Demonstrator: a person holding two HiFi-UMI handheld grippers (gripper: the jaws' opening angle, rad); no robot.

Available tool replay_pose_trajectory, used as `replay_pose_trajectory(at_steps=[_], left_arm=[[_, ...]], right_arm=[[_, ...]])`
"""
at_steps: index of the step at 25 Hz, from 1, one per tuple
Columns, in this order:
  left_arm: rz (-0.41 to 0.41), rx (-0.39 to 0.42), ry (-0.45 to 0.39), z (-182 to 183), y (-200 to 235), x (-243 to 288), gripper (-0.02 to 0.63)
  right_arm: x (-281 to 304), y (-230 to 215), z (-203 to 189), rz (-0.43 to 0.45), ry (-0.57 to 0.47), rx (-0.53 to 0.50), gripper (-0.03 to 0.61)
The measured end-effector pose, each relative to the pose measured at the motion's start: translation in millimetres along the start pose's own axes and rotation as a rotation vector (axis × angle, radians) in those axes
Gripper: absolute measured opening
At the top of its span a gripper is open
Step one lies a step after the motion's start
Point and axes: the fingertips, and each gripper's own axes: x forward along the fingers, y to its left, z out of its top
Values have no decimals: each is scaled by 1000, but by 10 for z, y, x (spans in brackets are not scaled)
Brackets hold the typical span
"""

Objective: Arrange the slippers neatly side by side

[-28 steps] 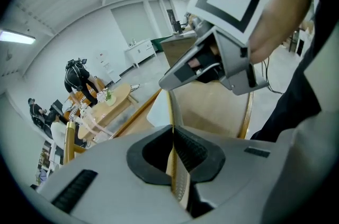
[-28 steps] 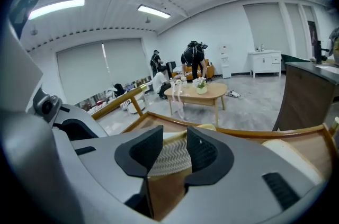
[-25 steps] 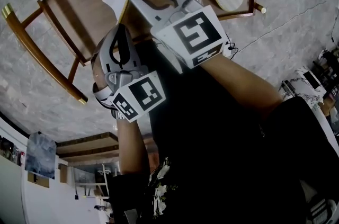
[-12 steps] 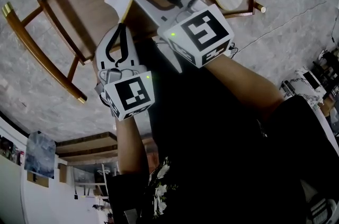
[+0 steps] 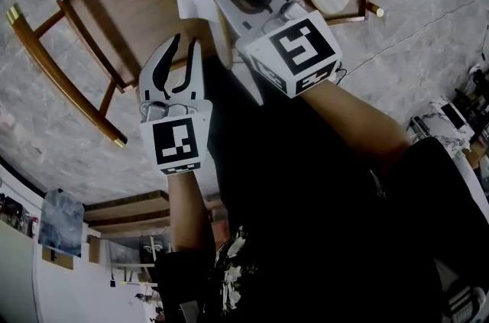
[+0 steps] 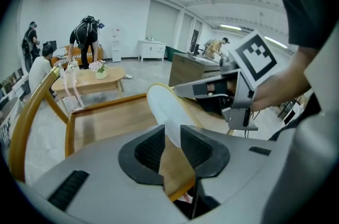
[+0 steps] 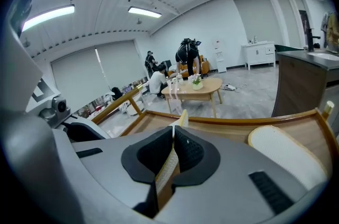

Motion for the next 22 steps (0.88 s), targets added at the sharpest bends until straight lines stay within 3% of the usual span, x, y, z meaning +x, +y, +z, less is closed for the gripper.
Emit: replay_pose_trajectory(at_steps=[5, 14, 22], left_arm=[[26, -9, 24, -43, 179, 117, 86], [-17, -30, 44, -30, 130, 349, 94], [-70, 34, 88, -77, -50, 648, 109]], right_arm=[[37, -26, -57, -15, 18, -1, 0], [-7, -96, -239, -43, 50, 24, 0], [-186, -190, -438, -27, 64, -123, 2]])
